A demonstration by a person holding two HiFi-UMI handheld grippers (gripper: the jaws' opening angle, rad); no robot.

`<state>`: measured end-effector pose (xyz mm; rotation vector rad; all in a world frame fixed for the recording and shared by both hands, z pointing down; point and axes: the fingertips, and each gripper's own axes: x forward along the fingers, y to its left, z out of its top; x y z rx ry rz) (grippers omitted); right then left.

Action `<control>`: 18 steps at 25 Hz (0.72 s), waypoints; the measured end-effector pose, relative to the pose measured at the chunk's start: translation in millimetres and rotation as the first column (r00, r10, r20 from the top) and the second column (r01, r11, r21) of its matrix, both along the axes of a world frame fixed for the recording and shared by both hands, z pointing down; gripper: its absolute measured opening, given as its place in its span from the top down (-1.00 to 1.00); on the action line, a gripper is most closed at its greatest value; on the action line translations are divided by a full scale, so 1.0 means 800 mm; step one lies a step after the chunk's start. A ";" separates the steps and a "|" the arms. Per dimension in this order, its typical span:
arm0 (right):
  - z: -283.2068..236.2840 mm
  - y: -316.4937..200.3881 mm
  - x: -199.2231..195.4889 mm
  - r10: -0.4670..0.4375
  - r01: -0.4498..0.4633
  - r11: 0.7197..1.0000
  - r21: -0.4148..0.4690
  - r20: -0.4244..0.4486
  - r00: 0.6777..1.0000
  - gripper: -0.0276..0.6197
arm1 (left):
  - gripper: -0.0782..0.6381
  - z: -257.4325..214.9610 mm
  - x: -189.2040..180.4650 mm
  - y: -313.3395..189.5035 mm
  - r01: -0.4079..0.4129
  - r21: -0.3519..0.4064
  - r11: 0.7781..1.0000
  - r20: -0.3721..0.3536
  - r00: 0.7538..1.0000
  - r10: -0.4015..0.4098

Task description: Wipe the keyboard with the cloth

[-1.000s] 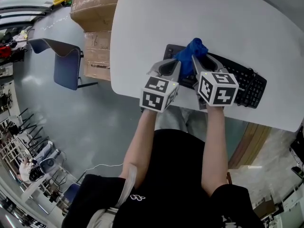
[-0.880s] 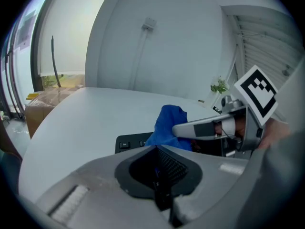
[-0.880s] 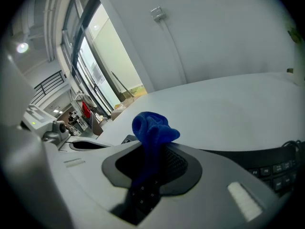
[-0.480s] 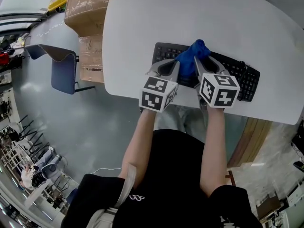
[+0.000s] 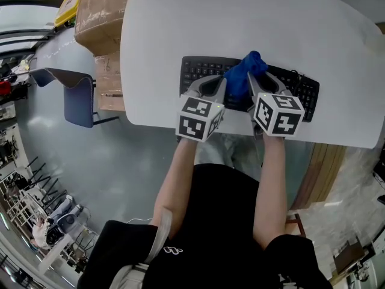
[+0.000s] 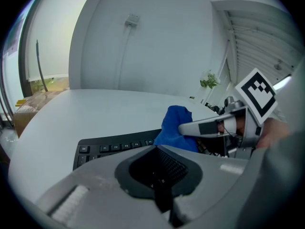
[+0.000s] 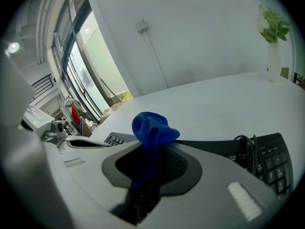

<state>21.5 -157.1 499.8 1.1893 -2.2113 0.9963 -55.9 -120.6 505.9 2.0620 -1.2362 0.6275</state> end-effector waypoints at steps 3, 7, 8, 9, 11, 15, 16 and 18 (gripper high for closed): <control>-0.002 0.000 0.016 0.014 -0.014 1.000 0.001 -0.002 1.000 0.62 | 0.79 -0.002 0.014 -0.001 -0.014 0.000 1.000 0.000 1.000 0.014; -0.001 -0.001 0.031 0.027 -0.027 1.000 0.002 -0.008 1.000 0.62 | 0.79 0.001 0.027 -0.004 -0.030 -0.002 1.000 -0.004 1.000 0.030; 0.000 -0.001 0.036 0.031 -0.031 1.000 0.003 -0.011 0.999 0.62 | 0.79 0.002 0.031 -0.005 -0.034 -0.002 0.999 -0.004 0.999 0.034; 0.000 -0.001 0.040 0.035 -0.035 0.999 0.004 -0.014 0.999 0.62 | 0.79 0.003 0.034 -0.006 -0.038 -0.002 0.999 -0.004 0.999 0.038; 0.001 0.000 0.049 0.040 -0.040 0.999 0.007 -0.019 0.999 0.62 | 0.79 0.004 0.043 -0.007 -0.047 -0.002 0.999 -0.005 0.999 0.047; 0.000 0.001 0.063 0.050 -0.050 0.999 0.013 -0.026 0.998 0.62 | 0.79 0.005 0.059 -0.005 -0.068 -0.004 0.998 -0.006 0.998 0.068; -0.001 0.001 0.066 0.052 -0.052 0.999 0.014 -0.028 0.998 0.62 | 0.79 0.006 0.062 -0.006 -0.073 -0.005 0.997 -0.005 0.997 0.073; -0.002 0.002 0.073 0.056 -0.056 0.998 0.016 -0.032 0.998 0.62 | 0.79 0.006 0.070 -0.006 -0.081 -0.005 0.997 -0.006 0.997 0.081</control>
